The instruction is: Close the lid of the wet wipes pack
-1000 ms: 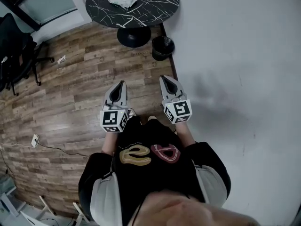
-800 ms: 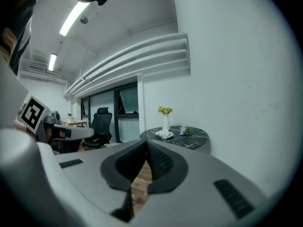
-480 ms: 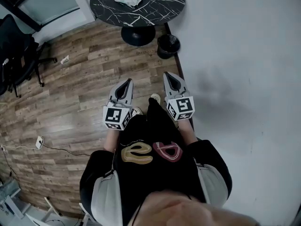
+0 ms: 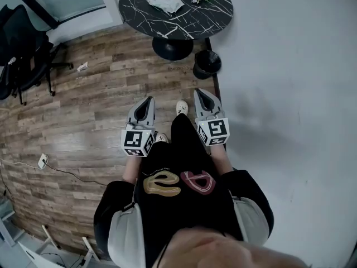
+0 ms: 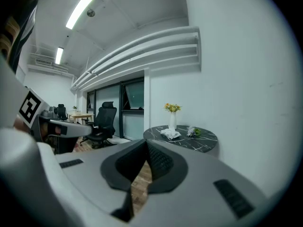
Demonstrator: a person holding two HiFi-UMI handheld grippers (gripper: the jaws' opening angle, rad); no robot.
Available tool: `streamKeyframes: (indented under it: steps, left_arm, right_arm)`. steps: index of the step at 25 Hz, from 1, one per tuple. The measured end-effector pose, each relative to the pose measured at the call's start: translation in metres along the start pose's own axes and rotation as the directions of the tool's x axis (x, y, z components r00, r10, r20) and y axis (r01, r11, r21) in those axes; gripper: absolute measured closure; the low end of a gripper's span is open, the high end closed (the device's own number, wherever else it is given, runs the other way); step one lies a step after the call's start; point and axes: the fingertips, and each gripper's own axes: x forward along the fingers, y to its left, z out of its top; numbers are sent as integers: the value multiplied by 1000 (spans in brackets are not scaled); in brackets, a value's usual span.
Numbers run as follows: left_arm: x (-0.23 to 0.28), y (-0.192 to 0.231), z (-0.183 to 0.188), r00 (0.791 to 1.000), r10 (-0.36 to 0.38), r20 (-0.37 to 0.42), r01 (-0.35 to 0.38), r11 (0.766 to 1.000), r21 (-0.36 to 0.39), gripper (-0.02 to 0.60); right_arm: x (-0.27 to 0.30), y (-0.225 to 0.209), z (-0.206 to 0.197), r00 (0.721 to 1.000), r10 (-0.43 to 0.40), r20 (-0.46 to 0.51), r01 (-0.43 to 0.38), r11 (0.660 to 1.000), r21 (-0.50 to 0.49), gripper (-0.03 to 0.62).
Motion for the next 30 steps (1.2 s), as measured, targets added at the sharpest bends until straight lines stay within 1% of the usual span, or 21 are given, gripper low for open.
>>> streamKeyframes:
  steps: [4,6,8,10,14,21,30]
  left_arm:
    - [29,11,8,1000,29,3,-29,1000,-4,565]
    - [46,14,12,999,40,0,-40,999,-8,565]
    - [62,17,15,999,52,-4,-52,999,-8,565]
    - [79,23,18,998,69,-11,-69,998,-10,565]
    - [116,31,26,996,89,-18,-89,996,-13,565]
    - [173,34,42,991,130,-15,-130,991,1,565]
    - [238,27,47,985,170,-10,-170,985,-4,565]
  right_arm:
    - [31,-17,0,999,47,-12,-47,999,6,583]
    - [47,-28,2,997,72,-21,-72,997,-12,583]
    - [63,-43,3,996,86,-34,-87,996,-25,583]
    - [80,-57,4,994,99,-41,-100,995,-16,583]
    - [114,-82,12,991,127,-33,-128,992,-17,583]
    - [161,-120,28,981,195,-13,-195,981,-20,583]
    - [197,-170,37,972,235,-2,-235,972,-14,583]
